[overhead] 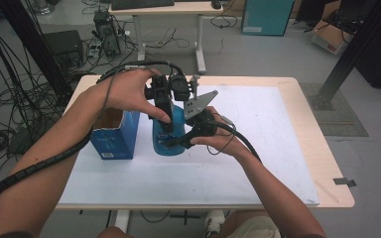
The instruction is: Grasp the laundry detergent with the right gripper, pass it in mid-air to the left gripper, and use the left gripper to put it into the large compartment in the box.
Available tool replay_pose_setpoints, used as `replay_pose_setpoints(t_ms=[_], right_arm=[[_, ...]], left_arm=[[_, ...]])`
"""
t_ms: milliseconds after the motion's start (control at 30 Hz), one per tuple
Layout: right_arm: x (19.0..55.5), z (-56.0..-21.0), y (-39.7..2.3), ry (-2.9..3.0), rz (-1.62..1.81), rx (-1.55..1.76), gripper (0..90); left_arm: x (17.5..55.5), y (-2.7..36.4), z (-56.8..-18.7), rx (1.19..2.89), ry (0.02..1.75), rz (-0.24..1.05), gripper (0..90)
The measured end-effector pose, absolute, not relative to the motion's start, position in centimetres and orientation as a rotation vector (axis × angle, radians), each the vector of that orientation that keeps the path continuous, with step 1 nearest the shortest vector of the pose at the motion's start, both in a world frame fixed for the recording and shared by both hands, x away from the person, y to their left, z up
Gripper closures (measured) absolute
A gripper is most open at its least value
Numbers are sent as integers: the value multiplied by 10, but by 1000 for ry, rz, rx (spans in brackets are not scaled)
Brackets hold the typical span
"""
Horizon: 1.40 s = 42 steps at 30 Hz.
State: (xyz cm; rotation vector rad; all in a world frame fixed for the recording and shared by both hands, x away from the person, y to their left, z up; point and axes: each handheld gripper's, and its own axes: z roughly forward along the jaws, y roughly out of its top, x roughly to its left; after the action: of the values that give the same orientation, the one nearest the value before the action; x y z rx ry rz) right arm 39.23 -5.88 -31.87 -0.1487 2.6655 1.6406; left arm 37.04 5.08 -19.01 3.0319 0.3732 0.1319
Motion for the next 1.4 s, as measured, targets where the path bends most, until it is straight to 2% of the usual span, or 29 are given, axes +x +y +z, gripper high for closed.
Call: replay_pose_setpoints(t_ms=[233,1400], right_arm=[[391,-319,-58,2675,1676,-126,422],[394,-328,-58,2669,1641,-167,417]], left_arm=[[369,50,-189,3036,351,122,363],[370,48,-197,3106,331,162,373]])
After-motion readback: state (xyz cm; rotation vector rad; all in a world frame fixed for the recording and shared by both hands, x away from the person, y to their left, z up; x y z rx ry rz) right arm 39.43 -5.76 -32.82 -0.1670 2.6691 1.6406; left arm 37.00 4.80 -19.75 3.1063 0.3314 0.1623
